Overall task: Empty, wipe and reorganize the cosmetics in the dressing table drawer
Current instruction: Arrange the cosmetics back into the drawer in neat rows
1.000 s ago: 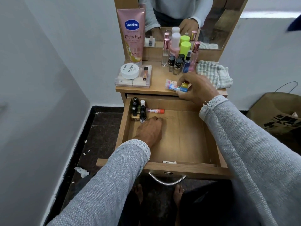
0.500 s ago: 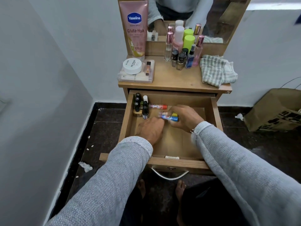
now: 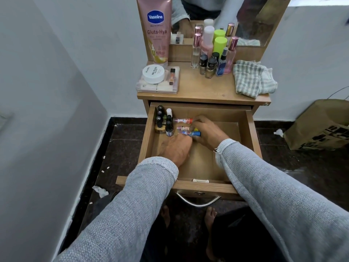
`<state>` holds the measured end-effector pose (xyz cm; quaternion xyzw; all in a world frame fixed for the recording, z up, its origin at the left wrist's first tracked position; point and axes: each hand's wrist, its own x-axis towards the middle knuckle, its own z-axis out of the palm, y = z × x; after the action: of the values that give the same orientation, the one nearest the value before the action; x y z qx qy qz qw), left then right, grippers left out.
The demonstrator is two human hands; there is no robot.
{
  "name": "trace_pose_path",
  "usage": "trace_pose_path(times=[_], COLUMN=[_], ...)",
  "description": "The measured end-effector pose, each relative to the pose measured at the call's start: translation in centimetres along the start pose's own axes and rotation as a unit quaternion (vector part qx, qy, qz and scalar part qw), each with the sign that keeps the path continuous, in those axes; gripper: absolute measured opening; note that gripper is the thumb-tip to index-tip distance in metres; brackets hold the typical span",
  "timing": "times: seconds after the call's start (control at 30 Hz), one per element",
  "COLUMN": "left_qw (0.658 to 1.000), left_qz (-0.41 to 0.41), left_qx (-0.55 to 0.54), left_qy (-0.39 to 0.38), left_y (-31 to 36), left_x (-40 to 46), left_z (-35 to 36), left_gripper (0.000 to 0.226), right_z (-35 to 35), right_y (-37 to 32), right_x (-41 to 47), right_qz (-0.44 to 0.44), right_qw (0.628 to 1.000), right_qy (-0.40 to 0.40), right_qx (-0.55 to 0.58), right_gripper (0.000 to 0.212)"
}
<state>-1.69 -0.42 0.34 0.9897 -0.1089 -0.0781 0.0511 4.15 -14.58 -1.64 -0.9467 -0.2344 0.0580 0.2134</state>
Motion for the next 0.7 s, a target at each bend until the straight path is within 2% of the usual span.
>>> trace_pose_path(times=[0.2, 0.43, 0.7], left_qw=[1.0, 1.0, 0.998], left_qz=[-0.012, -0.024, -0.053], left_qx=[-0.003, -0.009, -0.025], left_qy=[-0.013, -0.005, -0.003], left_y=[0.0, -0.1, 0.0], left_x=[0.1, -0.1, -0.1], left_z=[0.0, 0.0, -0.2], left_gripper=[0.019, 0.021, 0.024], right_z=[-0.7, 0.6, 1.4], right_y=[0.7, 0.3, -0.1], right_x=[-0.9, -0.5, 0.4], right_qz=[0.081, 0.103, 0.11], right_qw=[0.997, 0.992, 0.988], right_qy=[0.009, 0.038, 0.062], right_qx=[0.018, 0.068, 0.086], right_gripper=[0.041, 0.027, 0.029])
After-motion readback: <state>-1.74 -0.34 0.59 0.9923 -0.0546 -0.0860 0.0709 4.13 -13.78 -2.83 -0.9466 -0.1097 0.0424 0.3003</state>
